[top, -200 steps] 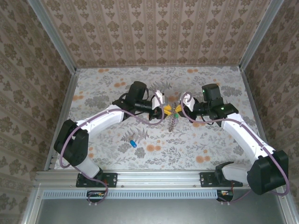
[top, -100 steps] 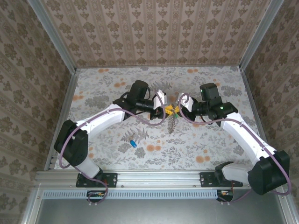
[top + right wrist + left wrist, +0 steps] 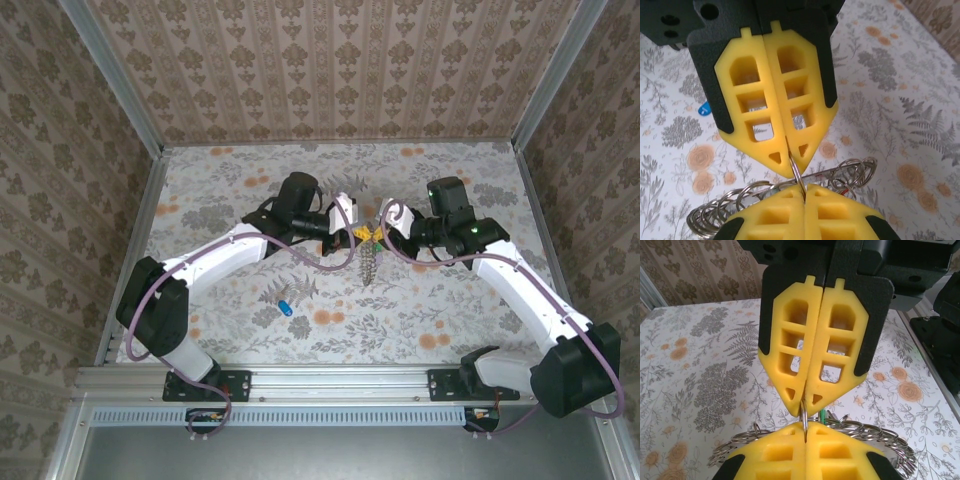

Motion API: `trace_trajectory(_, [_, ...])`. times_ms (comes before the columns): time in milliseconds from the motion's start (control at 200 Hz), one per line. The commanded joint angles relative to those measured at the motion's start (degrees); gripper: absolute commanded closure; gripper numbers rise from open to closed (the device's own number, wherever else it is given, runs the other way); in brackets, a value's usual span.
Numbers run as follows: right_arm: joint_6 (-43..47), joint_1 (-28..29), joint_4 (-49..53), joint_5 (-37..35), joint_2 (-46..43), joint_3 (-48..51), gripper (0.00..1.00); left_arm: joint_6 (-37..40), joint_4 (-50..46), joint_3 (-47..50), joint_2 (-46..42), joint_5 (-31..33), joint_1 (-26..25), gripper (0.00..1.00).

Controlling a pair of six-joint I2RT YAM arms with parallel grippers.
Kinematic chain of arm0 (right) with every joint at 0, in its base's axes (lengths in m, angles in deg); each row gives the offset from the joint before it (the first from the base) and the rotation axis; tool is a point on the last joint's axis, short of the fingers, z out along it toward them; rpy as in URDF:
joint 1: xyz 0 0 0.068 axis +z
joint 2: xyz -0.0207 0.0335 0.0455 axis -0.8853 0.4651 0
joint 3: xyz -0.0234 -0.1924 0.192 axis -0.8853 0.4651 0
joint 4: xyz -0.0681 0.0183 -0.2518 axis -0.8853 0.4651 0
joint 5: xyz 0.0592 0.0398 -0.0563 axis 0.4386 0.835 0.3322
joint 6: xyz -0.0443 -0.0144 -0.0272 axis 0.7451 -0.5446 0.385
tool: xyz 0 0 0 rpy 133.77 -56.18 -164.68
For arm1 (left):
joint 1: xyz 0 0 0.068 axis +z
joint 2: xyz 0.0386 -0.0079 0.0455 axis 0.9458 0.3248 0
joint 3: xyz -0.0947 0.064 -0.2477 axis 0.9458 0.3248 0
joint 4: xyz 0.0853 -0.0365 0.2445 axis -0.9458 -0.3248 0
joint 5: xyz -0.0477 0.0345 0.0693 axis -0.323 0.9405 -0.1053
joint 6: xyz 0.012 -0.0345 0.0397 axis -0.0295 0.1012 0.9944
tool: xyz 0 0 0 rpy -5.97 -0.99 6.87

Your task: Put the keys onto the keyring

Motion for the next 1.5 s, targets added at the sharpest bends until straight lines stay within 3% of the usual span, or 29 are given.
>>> trace_trajectory(0, [-5.7,-2.6,-9.9,6.9,-1.6,3.6,0.92,-4.5,9.4,2.1,-1.3,-4.3,0.1,1.00])
trace_trajectory(125, [-8.0,-3.6,-13.9,12.2,-0.5,5.4,0.86,-10.2,19.6,4.8,-1.2,-7.3,0.2,1.00])
trace_trajectory(360, [-12.3,-5.3,-22.5,16.2,0.9,8.1,0.85,-19.8,35.1,8.3,0.1,-10.0,0.4,1.00])
trace_trajectory(490, [-12.7,-5.8,-23.9,16.9,1.4,8.3,0.89,-25.9,45.1,10.2,1.1,-11.0,0.8,1.00])
trace_trajectory(585, [-12.6,-5.8,-23.4,16.6,1.5,8.0,0.97,-29.8,50.7,11.1,2.1,-10.7,1.4,1.00])
trace_trajectory(655, [-11.9,-5.8,-20.9,16.2,0.9,6.8,1.00,-27.5,46.8,11.2,1.2,-9.6,1.7,1.00])
trace_trajectory(705, [-10.2,-5.7,-18.4,15.4,0.4,6.0,1.00,-24.1,41.5,11.0,0.0,-8.4,1.6,0.88])
trace_trajectory(875, [-3.7,-4.4,-8.1,9.8,-0.9,2.3,1.00,-9.5,14.8,5.4,-2.1,-4.6,1.1,0.72])
trace_trajectory(985, [-1.6,-3.1,-4.6,6.9,-1.2,0.8,1.00,-1.6,1.4,1.5,-1.9,-2.0,0.3,0.71])
trace_trajectory(1495, [3.3,1.0,3.2,-0.9,-1.0,-2.9,1.00,3.9,-7.9,-2.5,-2.5,3.6,-0.7,0.75])
